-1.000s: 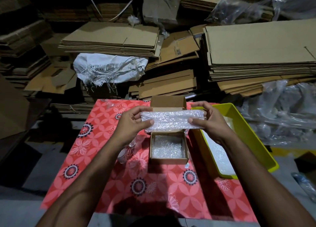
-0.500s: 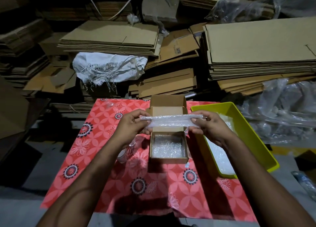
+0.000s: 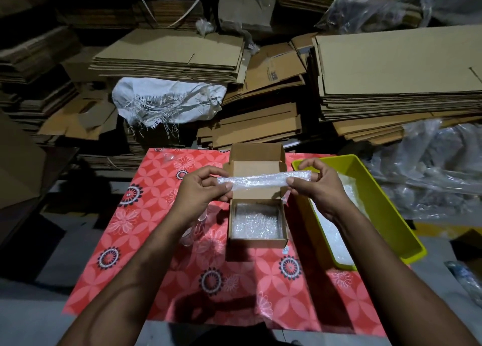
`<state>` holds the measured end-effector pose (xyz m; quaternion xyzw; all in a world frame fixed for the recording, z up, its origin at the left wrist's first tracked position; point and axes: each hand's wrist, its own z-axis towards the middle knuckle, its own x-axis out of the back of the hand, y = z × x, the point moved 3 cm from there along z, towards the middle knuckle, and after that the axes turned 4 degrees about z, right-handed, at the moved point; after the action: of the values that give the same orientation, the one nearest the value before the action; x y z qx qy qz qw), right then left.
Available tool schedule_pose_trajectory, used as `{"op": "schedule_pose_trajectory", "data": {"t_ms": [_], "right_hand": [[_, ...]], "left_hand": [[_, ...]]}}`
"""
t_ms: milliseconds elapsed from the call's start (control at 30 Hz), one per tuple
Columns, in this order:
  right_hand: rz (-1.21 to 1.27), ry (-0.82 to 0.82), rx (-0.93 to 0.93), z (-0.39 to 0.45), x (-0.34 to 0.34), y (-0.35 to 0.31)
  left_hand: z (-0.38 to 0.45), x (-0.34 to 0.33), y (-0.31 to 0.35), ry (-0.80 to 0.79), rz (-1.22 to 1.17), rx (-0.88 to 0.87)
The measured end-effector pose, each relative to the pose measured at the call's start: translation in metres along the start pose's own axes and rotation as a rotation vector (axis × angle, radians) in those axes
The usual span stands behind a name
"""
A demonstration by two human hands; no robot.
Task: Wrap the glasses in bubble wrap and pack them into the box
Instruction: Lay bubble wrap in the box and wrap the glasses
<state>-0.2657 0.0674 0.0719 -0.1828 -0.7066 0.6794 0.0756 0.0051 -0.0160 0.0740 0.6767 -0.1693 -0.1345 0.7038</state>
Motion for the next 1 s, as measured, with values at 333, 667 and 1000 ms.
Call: {"op": "schedule_pose_trajectory", "data": {"t_ms": [333, 667, 1000], "right_hand": [[-0.351, -0.189, 0.187, 0.009, -0.011, -0.032], [-0.168, -0.199, 0.086, 0.004, -0.027, -0.023], [-0.107, -0.219, 0.06, -0.017, -0.046, 0.003]], "left_hand": [[0.01, -0.004, 0.01, -0.277, 0.554, -0.06], [0.014, -0.049, 0.01, -0.158, 0.189, 0.036], [0.0, -0.059, 0.004, -0.153, -0.075, 0.085]]}}
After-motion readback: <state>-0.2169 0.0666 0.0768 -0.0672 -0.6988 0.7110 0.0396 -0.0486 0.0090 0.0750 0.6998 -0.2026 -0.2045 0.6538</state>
